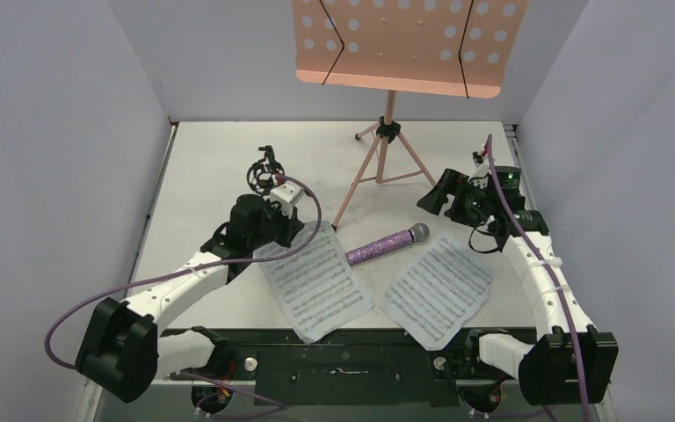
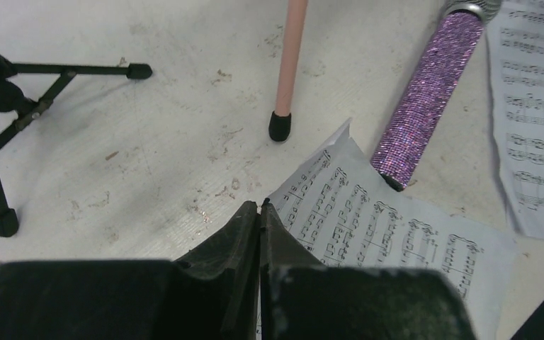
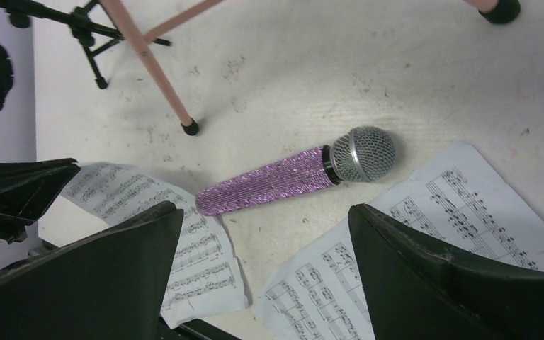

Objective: Set up the instrument practice props

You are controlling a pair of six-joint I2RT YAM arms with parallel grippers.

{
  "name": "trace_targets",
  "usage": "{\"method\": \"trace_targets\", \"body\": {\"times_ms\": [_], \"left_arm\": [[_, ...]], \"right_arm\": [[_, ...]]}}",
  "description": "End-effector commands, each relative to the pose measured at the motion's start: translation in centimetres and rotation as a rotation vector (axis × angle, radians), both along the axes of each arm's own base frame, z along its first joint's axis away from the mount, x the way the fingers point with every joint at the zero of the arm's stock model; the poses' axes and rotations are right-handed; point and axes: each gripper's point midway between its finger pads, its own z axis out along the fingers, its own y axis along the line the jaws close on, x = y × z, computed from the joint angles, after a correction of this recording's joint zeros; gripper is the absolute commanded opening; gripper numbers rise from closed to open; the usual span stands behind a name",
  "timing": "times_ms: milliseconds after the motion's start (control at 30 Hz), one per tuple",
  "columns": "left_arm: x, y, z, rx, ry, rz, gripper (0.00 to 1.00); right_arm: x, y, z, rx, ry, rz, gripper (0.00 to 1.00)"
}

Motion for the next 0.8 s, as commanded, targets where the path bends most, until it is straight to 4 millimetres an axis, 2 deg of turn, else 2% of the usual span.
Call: {"method": "trace_targets", "body": {"times_ms": [0, 267, 400, 567, 633, 767], "left_arm": [[-1.3, -1.8, 6.1, -0.054, -0.163, -0.172, 0.0], [-3.5, -2.8, 14.3, -0.138, -0.343, -0.301, 0.0], [-4.2, -3.1, 17.5, -0.165, -0.397, -0.342, 0.0], [-5.3, -3.9, 20.0, -0.21, -0.416, -0.405, 0.0], [-5.5, -4.3, 21.6, -0.252, -0.457, -0.427, 0.0], [-6.1, -5.0, 23.0, -0.308, -0.476, -0.469, 0.0]], "right_arm": [[0.8, 1.7, 5.5, 0.025, -0.277, 0.087, 0.9], [-1.8, 5.7, 9.7, 0.038, -0.613, 0.312, 0.9], [-3.4, 7.6, 11.1, 0.024, -0.733, 0.435, 0.9], [-4.8, 9.4, 12.0, 0.038, -0.812, 0.581, 0.9], [-5.0, 10.2, 12.1, 0.024, -0.832, 0.625, 0.9], [-5.2, 11.5, 11.6, -0.018, -0.84, 0.698, 0.9]]}}
